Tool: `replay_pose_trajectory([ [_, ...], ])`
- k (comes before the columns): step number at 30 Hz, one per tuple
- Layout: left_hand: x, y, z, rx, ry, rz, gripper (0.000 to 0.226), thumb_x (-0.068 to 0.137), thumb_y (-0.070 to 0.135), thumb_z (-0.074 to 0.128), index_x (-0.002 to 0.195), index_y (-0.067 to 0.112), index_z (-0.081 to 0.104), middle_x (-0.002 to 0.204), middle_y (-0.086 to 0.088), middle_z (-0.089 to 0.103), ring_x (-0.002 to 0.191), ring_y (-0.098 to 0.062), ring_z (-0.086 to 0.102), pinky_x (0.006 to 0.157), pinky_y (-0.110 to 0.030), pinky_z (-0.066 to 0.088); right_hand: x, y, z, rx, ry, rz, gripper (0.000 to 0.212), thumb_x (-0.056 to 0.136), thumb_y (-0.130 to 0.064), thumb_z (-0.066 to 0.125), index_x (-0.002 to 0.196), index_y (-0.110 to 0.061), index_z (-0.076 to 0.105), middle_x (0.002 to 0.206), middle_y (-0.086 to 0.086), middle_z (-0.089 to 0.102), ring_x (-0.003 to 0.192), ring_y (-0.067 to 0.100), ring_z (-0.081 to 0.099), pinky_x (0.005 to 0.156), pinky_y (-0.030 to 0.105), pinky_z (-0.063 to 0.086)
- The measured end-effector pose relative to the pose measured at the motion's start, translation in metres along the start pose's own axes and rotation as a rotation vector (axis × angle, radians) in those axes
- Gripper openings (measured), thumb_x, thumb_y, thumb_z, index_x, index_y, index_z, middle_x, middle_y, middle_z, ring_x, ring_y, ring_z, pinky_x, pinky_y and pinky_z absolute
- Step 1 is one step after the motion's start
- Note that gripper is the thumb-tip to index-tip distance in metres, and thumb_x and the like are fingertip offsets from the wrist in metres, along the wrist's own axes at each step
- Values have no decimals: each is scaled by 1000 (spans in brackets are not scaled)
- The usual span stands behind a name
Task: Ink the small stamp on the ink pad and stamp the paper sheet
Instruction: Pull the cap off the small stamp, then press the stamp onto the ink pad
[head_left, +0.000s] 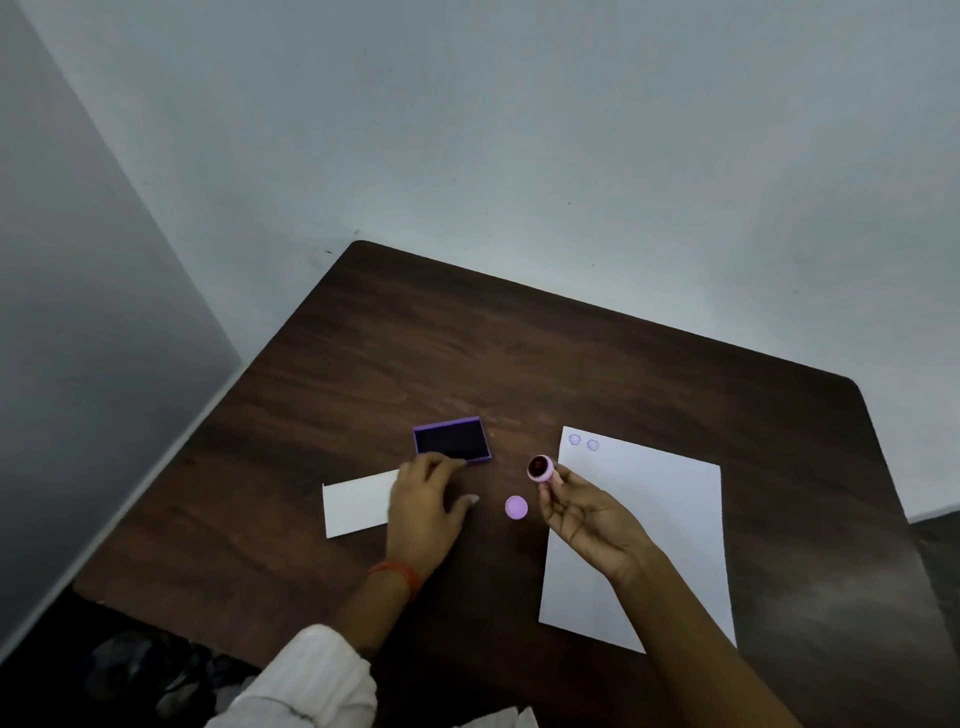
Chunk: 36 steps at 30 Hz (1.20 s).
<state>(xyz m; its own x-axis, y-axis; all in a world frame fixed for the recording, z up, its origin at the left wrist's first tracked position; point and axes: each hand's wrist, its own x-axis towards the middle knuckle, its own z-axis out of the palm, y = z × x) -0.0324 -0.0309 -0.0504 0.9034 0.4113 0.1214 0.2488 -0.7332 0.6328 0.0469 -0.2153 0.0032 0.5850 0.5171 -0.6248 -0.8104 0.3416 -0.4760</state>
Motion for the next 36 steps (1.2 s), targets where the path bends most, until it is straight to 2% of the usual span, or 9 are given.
replay_pose_trajectory([
  [4,7,-25,-14,111,83,-111,60,72,38,72,126,24,50,135,-3,49,125,-22,42,102,-38,37,13,-4,8,-60,11,28,23,83,4,54,79,-4,76,81,12,77,70,16,72,61,24,60],
  [10,29,-48,-20,112,-85,-130,85,72,43,71,141,21,27,153,-1,27,144,-20,15,117,-40,14,47,-3,41,-531,27,-73,24,84,4,57,102,-9,67,104,9,70,94,17,66,73,22,57],
  [14,38,-49,-19,-4,-173,-144,85,73,36,73,142,17,27,153,-4,28,144,-23,13,118,-38,8,71,12,74,-1172,126,-393,12,77,-11,70,89,-14,71,90,3,70,81,15,65,71,20,50],
  [16,41,-49,-19,-25,-171,-138,84,72,33,74,141,15,29,152,-6,29,144,-25,13,119,-39,8,79,20,88,-1449,57,-588,10,81,-16,63,80,-10,70,81,4,68,74,18,61,65,22,43],
  [19,43,-51,-19,-2,-177,-119,80,74,32,72,141,15,31,152,-7,29,144,-26,14,118,-40,11,92,28,97,-1881,-89,-665,22,84,-8,45,85,1,66,93,20,64,81,29,55,64,23,30],
  [21,44,-53,-19,14,-177,-103,76,76,31,71,140,16,32,151,-7,30,143,-26,14,118,-40,12,97,31,96,-2086,-188,-675,21,87,-6,46,101,0,62,107,20,59,97,30,53,76,27,35],
  [26,45,-54,-19,-61,-145,-117,73,73,28,74,137,15,39,148,-6,35,143,-25,16,118,-41,13,99,31,94,-2306,-295,-692,30,91,-10,44,120,-3,50,124,18,52,115,30,45,93,39,41],
  [32,45,-56,-16,-69,-133,-121,73,73,27,74,136,17,40,149,-4,35,143,-24,15,118,-38,6,98,41,97,-2199,-137,-666,34,85,-7,54,119,-3,52,123,17,53,113,29,50,95,36,43],
  [36,47,-57,-16,-88,-145,-122,73,72,30,74,136,18,40,149,-2,36,144,-24,14,117,-38,3,99,29,93,-2306,-336,-677,35,92,-9,42,127,-4,46,129,18,50,119,30,45,99,37,38],
])
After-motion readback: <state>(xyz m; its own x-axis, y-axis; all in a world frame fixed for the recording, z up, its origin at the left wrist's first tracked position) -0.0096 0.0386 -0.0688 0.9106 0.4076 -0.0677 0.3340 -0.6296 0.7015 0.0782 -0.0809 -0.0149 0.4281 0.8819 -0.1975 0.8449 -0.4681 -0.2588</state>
